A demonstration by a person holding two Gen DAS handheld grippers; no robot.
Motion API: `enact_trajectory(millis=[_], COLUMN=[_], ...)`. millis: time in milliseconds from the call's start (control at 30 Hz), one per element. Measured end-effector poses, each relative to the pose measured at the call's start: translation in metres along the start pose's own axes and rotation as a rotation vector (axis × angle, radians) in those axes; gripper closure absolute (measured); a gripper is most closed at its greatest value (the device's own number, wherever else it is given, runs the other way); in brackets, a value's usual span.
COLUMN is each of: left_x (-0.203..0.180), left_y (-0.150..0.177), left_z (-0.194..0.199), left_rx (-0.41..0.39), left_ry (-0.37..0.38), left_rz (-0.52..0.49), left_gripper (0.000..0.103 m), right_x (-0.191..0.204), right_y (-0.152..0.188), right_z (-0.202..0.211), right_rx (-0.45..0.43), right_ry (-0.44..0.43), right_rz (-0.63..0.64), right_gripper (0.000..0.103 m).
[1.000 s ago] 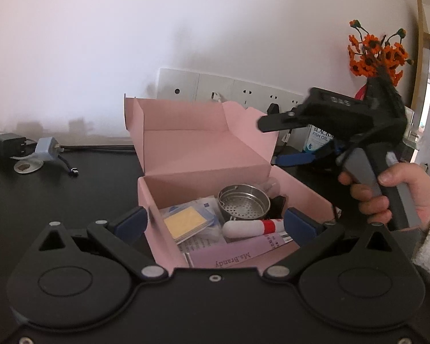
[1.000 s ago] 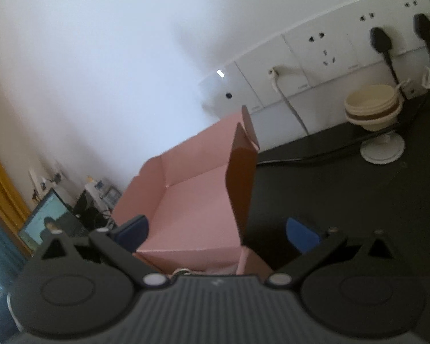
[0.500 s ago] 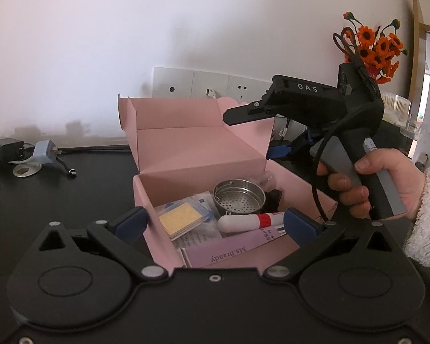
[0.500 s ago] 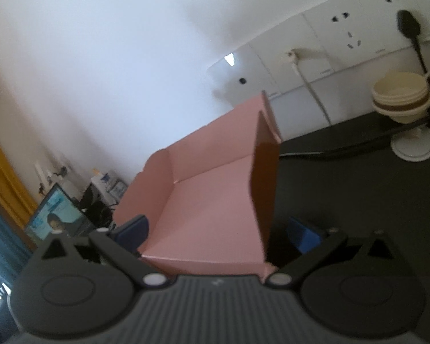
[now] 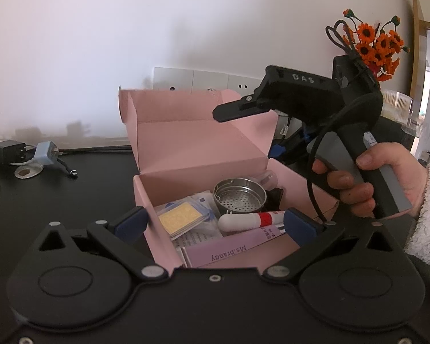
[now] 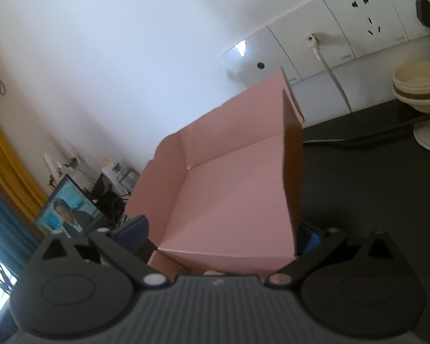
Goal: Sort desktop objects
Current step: 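Move the right tool to the raised lid flap of the pink box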
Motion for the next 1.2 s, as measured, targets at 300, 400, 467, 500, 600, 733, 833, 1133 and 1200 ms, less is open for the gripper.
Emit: enact_trajectory(millis=[300,400,467,500,600,733,833,1133,1200], left_x=[0.001,0.003,0.004,0.004,0.005,0.006,0.008,0.006,0.002], left_y=[0.000,0.001,0.001,0.001,0.001,0.002,0.002,0.000,0.000], left_z=[-0.001,-0.002,-0.002,-0.003,-0.003,-0.004,-0.005,-0.007,-0.008], left_rx=[0.001,0.002,0.002,0.002,0.002,0.004,0.006,0.015,0.026], left_ry=[-0.003,-0.006,-0.008,-0.008,-0.007,-0.013,-0.015,-0.027,-0.045], left_rz=[0.001,0.005,0.007,0.008,0.011,0.008,0.009,-0.009,-0.036], left_gripper=[0.000,0.000,0.000,0.000,0.000,0.000,0.000,0.000,0.000], right_x=[0.000,0.003,0.006,0.006,0.007,0.012,0.013,0.004,0.003], right_y=[0.002,0.003,0.003,0.003,0.000,0.001,0.004,0.021,0.018], right_z=[0.016,0.020,0.023,0.024,0.029,0.036,0.041,0.056,0.057], right_rx=[-0.007,-0.007,-0.010,-0.012,-0.010,-0.003,0.021,0.107,0.113], right_ry=[-0.038,-0.049,-0.065,-0.075,-0.093,-0.097,-0.105,-0.119,-0.127], right_rz=[0.010,0.044,0.056,0.054,0.057,0.095,0.127,0.171,0.156], right_gripper=[0.001,0.001,0.001,0.001,0.001,0.001,0.001,0.001,0.001])
Point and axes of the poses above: each gripper's, at about its wrist camera, not at the fingertips, and z roughly against the way its jaws point, x to its left, y to its underside, the point moved 1 cm from there along -z, roughly the way its jaws point, and after that the axes turned 10 degrees about -z, right-handed, at the moved point
